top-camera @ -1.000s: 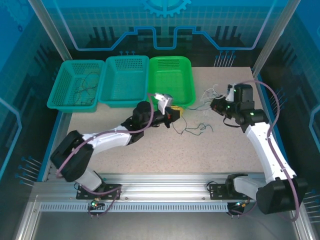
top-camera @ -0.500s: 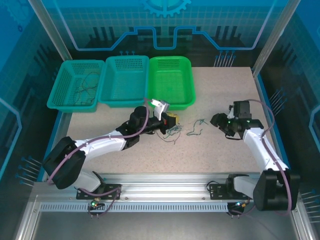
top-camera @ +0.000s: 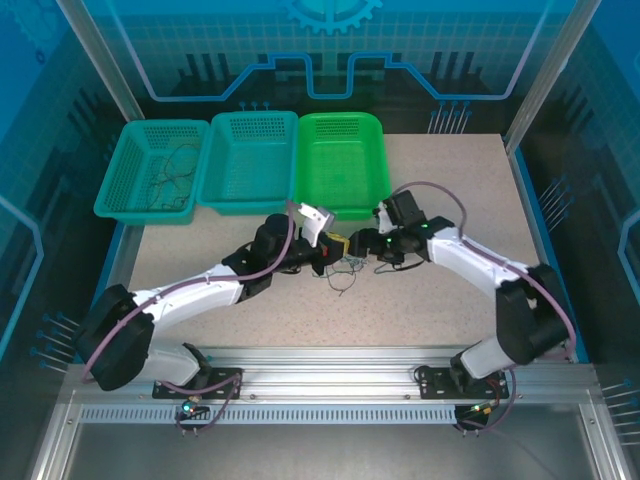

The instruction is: Untangle the cables

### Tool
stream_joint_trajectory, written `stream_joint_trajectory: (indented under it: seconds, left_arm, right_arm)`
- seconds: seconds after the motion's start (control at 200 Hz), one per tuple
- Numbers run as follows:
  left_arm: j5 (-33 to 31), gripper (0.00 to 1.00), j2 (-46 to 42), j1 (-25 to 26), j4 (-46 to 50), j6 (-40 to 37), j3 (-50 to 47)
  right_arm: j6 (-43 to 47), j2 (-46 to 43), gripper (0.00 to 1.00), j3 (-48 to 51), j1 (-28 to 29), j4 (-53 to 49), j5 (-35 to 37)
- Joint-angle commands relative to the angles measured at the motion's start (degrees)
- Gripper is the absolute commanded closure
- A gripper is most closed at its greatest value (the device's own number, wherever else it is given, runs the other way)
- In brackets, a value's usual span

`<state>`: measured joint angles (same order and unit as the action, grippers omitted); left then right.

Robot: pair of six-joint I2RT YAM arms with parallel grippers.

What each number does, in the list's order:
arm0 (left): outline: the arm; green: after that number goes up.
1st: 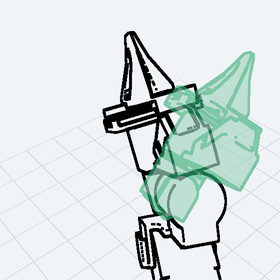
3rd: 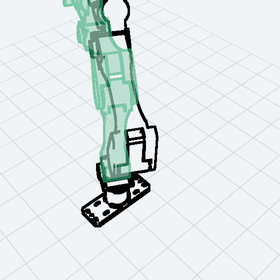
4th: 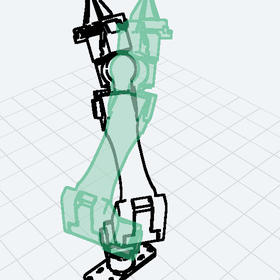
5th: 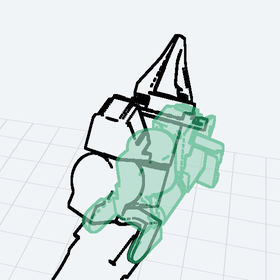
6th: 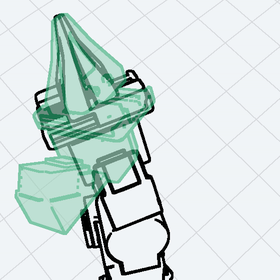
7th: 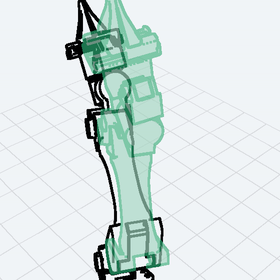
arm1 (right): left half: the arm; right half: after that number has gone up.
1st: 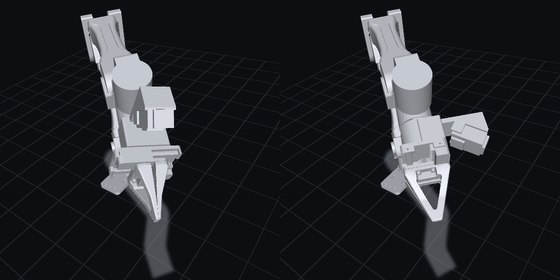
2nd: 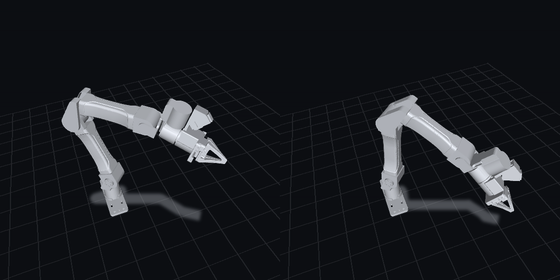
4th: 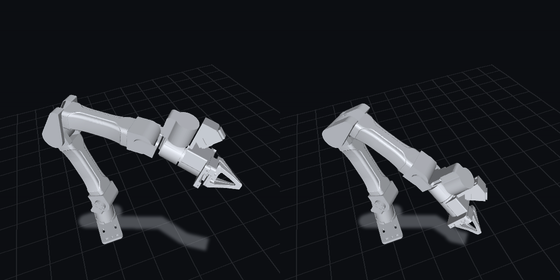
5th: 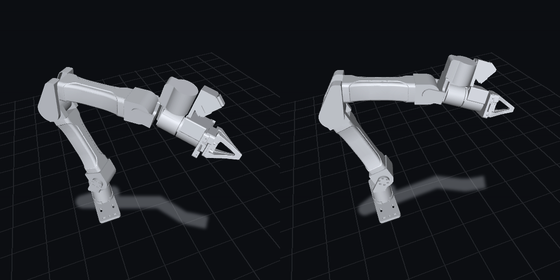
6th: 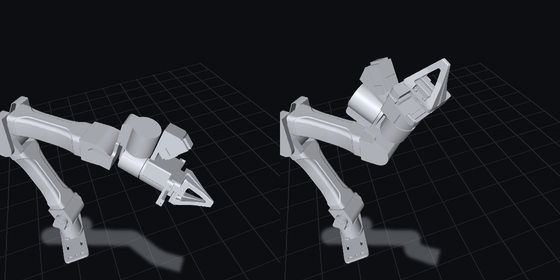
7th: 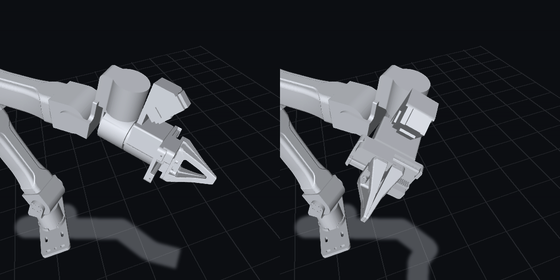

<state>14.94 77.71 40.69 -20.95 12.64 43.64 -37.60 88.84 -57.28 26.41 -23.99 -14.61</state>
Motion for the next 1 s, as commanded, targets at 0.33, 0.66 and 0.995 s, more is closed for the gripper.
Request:
stream_joint_trajectory:
  seconds: [0.33,0.66,0.995]
  left_arm:
    - [-6.42,1.0,-14.05,-0.04,9.89,-10.62,-4.97]
    - [-19.89,1.0,-31.46,-11.74,25.31,-4.73,-4.88]
    - [-13.8,1.0,-37.27,-25.48,31.12,0.23,-1.77]
  right_arm:
    - [-4.81,14.94,0.81,-5.1,4.0,-7.9,13.28]
    - [-4.46,-0.74,1.0,4.31,-15.73,-7.43,20.71]
    - [0.6,-6.12,1.0,6.55,-30.77,-5.84,18.48]
